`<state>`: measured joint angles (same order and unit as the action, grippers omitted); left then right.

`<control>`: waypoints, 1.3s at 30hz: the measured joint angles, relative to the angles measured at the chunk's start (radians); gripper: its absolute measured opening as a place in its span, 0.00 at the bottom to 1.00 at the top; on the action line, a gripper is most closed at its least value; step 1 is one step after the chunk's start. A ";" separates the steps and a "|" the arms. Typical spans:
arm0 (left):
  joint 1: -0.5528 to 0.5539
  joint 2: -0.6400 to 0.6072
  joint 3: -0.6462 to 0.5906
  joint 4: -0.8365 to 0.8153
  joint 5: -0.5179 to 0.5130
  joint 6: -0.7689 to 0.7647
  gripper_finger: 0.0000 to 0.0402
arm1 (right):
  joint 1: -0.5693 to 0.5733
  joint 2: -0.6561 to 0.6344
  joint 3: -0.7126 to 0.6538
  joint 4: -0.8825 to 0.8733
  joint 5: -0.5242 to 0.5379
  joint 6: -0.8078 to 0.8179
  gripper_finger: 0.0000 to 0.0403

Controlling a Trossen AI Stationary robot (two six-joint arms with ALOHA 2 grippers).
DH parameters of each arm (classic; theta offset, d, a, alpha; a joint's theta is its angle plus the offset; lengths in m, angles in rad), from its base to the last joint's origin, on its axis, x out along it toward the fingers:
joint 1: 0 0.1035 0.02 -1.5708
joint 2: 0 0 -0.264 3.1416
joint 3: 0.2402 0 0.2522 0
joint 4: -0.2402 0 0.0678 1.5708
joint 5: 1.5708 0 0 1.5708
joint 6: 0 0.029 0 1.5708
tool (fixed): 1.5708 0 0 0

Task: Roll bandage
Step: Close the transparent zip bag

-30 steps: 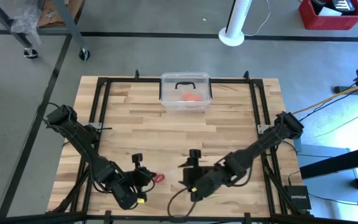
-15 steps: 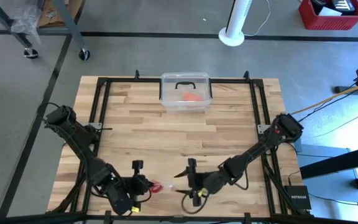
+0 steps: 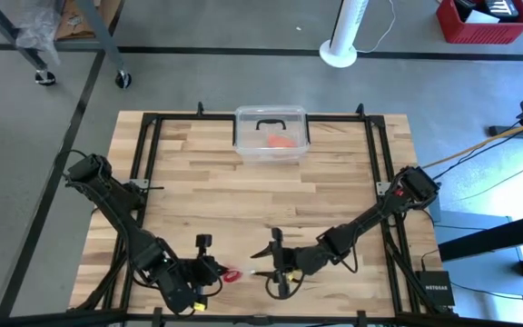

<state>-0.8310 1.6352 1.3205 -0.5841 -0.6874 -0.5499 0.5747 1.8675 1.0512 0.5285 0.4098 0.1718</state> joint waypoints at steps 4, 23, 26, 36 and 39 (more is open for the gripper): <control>0.003 0.000 0.000 0.000 -0.005 0.000 0.01 | 0.000 0.000 0.013 0.001 -0.009 -0.025 0.34; 0.077 -0.016 0.000 -0.017 0.054 -0.066 0.04 | 0.001 0.000 0.016 -0.007 -0.007 -0.044 0.02; 0.080 -0.049 0.009 -0.015 0.073 -0.053 0.12 | 0.001 0.000 0.016 -0.011 0.024 -0.020 0.01; 0.106 -0.041 0.012 0.193 0.026 0.059 0.41 | 0.001 -0.045 0.016 -0.103 0.136 0.075 0.01; 0.133 0.023 0.008 0.281 0.007 0.131 0.42 | 0.000 -0.045 0.024 -0.106 0.139 0.091 0.01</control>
<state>-0.6985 1.6586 1.3289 -0.3026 -0.6808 -0.4192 0.5751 1.8227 1.0749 0.4227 0.5488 0.2628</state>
